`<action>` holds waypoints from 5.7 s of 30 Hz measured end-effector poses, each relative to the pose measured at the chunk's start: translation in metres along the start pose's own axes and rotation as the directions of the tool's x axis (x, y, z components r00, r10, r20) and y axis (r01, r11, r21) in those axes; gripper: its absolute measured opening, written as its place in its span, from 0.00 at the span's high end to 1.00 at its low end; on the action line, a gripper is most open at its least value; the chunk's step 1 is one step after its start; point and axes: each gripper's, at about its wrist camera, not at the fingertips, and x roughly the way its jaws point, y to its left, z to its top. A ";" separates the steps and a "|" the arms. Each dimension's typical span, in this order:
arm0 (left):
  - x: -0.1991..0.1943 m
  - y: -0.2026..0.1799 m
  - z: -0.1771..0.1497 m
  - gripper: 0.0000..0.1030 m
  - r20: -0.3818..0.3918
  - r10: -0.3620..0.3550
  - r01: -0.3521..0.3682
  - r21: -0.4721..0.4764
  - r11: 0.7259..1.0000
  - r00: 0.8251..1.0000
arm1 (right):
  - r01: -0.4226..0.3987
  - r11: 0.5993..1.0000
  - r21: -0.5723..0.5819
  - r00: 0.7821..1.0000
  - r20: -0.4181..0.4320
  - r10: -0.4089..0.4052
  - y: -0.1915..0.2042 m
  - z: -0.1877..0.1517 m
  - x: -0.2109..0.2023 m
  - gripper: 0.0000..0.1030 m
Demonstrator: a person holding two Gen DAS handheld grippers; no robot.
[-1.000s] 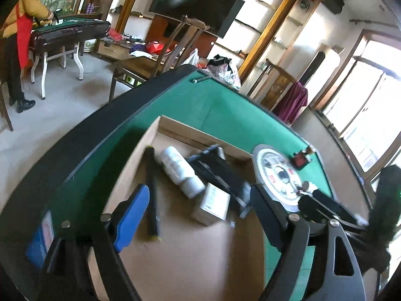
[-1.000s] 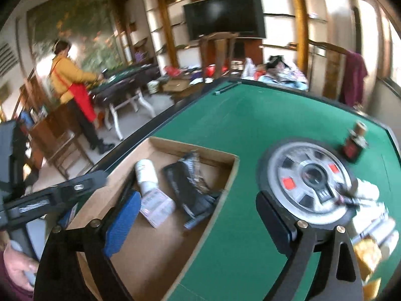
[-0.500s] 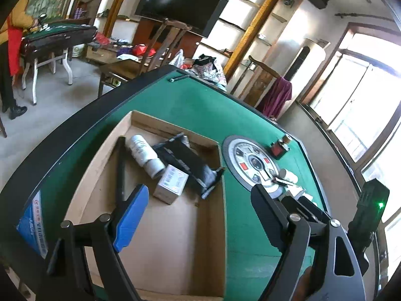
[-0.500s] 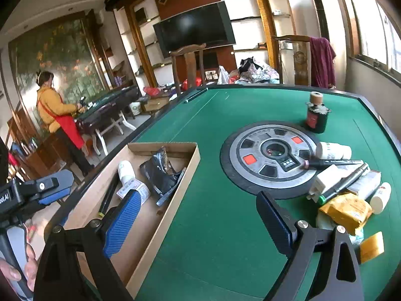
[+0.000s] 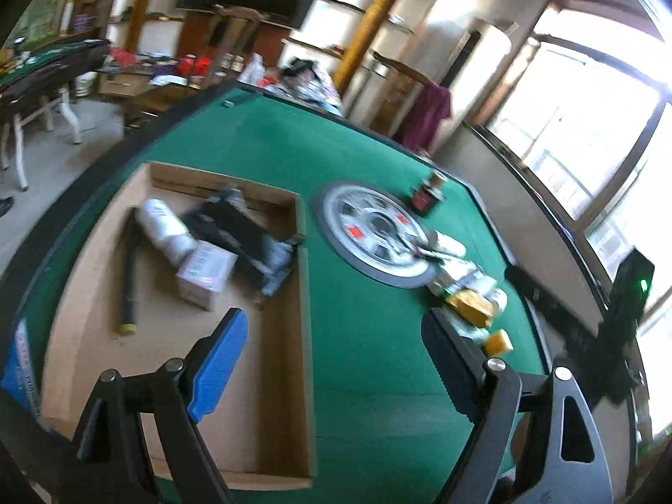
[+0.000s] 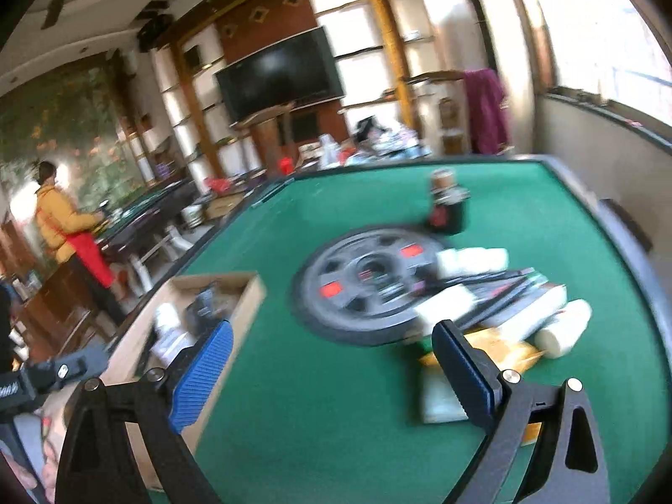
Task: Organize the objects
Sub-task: 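Return both grippers to the pile and grasp a white box with the left, then carry the white box to the cardboard box while the right grasps the yellow cracker packet, then release the white box and cracker packet into the cardboard box, then grasp the blue tissue pack with the left gripper while the right approaches the yellow tape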
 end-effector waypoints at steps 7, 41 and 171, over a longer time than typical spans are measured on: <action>0.054 -0.049 -0.001 0.17 -0.098 -0.017 0.027 0.108 0.994 0.995 | 0.209 0.973 0.099 0.976 0.035 -0.213 -0.091 0.024 0.001 0.00; 0.262 -0.167 0.025 0.55 -0.257 -0.052 0.167 0.448 0.878 0.965 | 0.215 0.941 0.260 0.976 -0.098 -0.196 -0.168 0.004 0.048 0.00; 0.028 -0.063 -0.041 0.17 -0.219 -0.126 0.184 0.272 0.945 0.968 | 0.223 0.969 -0.107 0.928 -0.282 -0.245 -0.102 -0.061 0.044 0.04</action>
